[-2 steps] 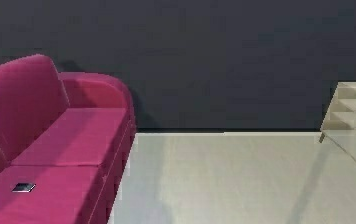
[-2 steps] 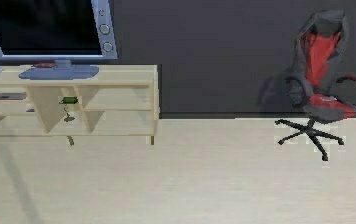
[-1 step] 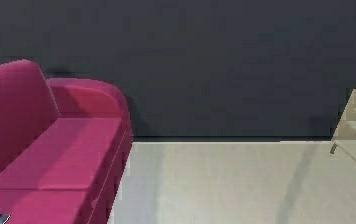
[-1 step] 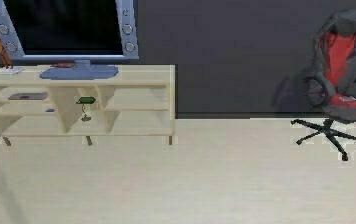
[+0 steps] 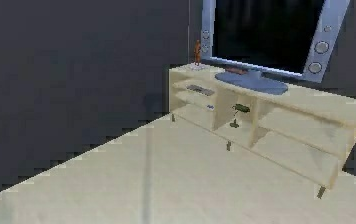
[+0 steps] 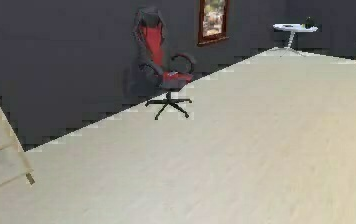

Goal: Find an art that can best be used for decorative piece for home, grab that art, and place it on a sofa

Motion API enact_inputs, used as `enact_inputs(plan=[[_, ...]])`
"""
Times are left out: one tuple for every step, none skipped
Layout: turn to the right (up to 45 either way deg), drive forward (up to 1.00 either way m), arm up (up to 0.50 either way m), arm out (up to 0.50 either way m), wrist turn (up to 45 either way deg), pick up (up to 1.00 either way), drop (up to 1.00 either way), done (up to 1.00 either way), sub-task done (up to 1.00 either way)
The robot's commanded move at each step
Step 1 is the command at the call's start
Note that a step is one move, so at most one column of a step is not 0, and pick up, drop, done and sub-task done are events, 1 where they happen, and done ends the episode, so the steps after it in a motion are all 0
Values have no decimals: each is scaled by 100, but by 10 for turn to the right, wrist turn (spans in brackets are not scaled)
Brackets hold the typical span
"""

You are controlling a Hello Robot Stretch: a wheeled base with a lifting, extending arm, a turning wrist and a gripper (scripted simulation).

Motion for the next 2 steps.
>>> enact_inputs(plan=[[420, 0, 0, 0, 0, 0, 0, 0, 0], [30, 0, 0, 0, 0, 0, 0, 0, 0]])
